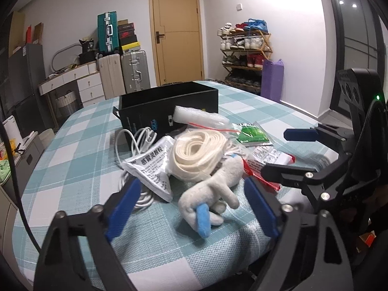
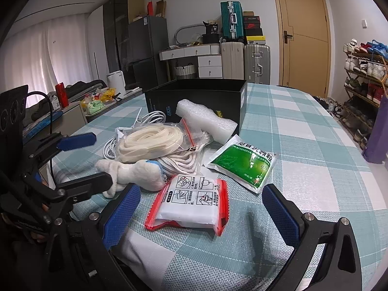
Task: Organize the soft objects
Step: 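Close the left gripper on the white plush toy while the right gripper closes on the red-edged packet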
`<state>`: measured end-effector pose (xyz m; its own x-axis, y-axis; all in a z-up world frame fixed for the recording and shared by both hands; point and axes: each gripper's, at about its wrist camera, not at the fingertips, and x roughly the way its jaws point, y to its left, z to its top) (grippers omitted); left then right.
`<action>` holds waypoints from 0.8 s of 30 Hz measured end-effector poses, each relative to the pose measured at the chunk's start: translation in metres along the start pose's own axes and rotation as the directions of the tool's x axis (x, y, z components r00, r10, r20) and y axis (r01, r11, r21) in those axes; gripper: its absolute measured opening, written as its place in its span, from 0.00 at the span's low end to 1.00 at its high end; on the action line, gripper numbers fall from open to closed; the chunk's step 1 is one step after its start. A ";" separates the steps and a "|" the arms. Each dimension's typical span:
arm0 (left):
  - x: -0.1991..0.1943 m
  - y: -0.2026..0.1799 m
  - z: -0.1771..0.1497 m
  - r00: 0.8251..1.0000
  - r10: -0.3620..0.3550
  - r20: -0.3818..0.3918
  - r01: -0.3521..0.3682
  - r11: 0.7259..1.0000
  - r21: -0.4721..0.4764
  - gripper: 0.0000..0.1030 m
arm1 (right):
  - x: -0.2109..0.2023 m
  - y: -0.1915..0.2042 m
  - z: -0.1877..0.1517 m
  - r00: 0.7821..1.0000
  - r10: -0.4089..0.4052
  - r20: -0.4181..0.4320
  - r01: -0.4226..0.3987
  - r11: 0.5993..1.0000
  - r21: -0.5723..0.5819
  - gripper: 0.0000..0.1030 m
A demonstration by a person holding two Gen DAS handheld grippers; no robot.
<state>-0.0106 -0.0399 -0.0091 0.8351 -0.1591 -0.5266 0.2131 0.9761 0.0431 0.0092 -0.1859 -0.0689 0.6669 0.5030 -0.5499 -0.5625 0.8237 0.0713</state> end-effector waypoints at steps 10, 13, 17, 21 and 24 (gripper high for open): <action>0.003 -0.008 -0.004 0.999 -0.038 -0.039 0.039 0.999 0.030 0.54 | 0.004 0.000 -0.001 1.000 0.004 -0.006 -0.004 1.000 -0.009 0.99; 0.007 -0.009 -0.005 0.997 -0.050 -0.059 0.053 0.998 0.034 0.45 | 0.006 0.001 -0.001 1.000 0.005 -0.013 -0.005 1.000 -0.016 0.98; 0.008 -0.010 -0.005 0.996 -0.054 -0.064 0.057 0.998 0.037 0.43 | 0.007 0.003 -0.002 1.000 0.011 -0.020 -0.011 1.000 -0.025 0.92; 0.006 -0.010 -0.005 0.996 -0.070 -0.061 0.072 0.997 0.037 0.39 | 0.010 0.004 -0.003 0.999 0.014 -0.030 -0.016 0.999 -0.038 0.77; 0.005 -0.010 -0.005 0.995 -0.086 -0.056 0.088 0.995 0.039 0.36 | 0.012 0.006 -0.004 0.999 0.023 -0.045 -0.025 0.999 -0.048 0.68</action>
<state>-0.0111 -0.0498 -0.0166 0.7843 -0.2335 -0.5748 0.3051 0.9519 0.0296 0.0119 -0.1761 -0.0782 0.6315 0.5094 -0.5846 -0.6019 0.7973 0.0446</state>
